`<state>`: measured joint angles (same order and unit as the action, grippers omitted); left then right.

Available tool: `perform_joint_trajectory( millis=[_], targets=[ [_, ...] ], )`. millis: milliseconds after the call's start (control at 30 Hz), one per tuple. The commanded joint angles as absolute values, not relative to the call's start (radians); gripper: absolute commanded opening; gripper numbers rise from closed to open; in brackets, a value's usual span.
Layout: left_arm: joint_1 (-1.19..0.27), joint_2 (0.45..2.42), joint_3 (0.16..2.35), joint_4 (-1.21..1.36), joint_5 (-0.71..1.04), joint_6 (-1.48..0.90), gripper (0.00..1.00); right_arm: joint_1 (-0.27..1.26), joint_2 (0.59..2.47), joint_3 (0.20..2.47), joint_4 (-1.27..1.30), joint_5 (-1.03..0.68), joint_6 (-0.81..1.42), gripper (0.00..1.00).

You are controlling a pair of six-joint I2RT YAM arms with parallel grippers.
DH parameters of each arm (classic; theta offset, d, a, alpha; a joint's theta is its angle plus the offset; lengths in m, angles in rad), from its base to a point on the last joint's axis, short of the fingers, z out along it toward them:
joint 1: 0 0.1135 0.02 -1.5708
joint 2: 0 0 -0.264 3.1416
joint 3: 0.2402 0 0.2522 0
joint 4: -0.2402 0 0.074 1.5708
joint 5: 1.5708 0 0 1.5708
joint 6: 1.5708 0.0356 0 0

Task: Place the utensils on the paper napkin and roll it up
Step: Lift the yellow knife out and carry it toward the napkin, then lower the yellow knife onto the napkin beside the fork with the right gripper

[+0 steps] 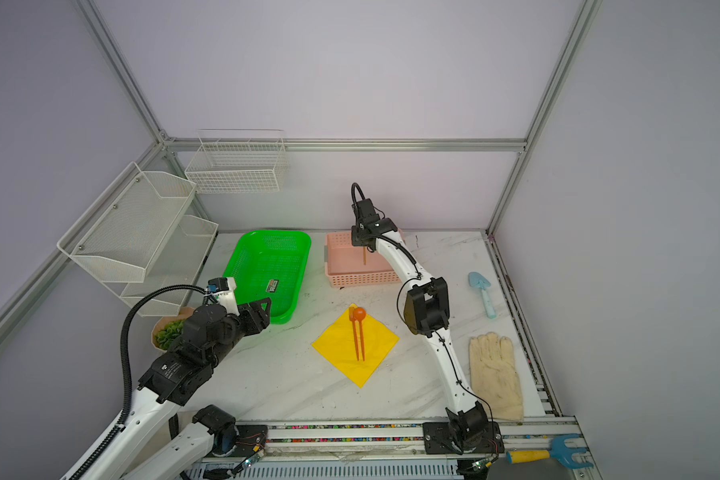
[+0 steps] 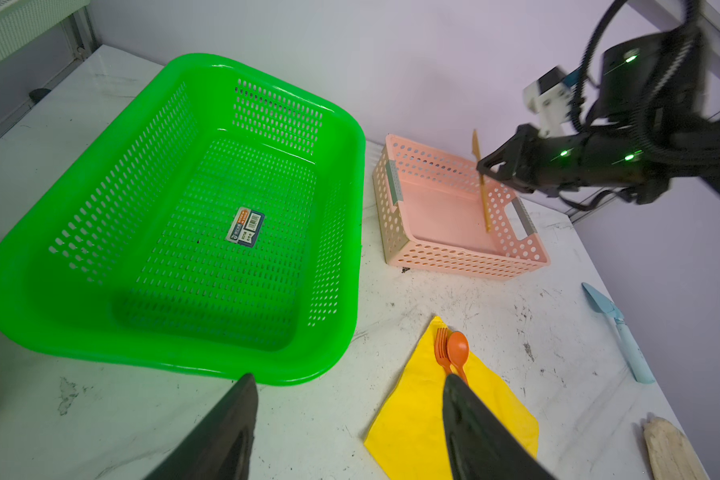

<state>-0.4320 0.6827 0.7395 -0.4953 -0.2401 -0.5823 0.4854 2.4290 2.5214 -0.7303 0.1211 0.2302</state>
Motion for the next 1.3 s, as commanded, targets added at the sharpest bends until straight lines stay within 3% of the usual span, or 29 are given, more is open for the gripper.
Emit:
perform_joint_trajectory(
  millis=[0,367,567,1267],
  targets=[
    [-0.431,0.69,0.727,-0.473,-0.249,-0.568,0.7,0.528,2.254,2.43,-0.688,0.161,0.219,0.05],
    [-0.432,0.746,0.734,-0.452,-0.21,-0.585,0.69,0.77,1.781,1.658,-0.489,0.206,0.337,0.05],
    [-0.432,0.763,0.703,-0.427,-0.185,-0.604,0.7,0.845,1.703,1.363,-0.403,0.181,0.46,0.05],
    [-0.433,0.733,0.669,-0.421,-0.186,-0.614,0.69,0.874,1.881,1.189,-0.248,0.169,0.566,0.05]
  ],
)
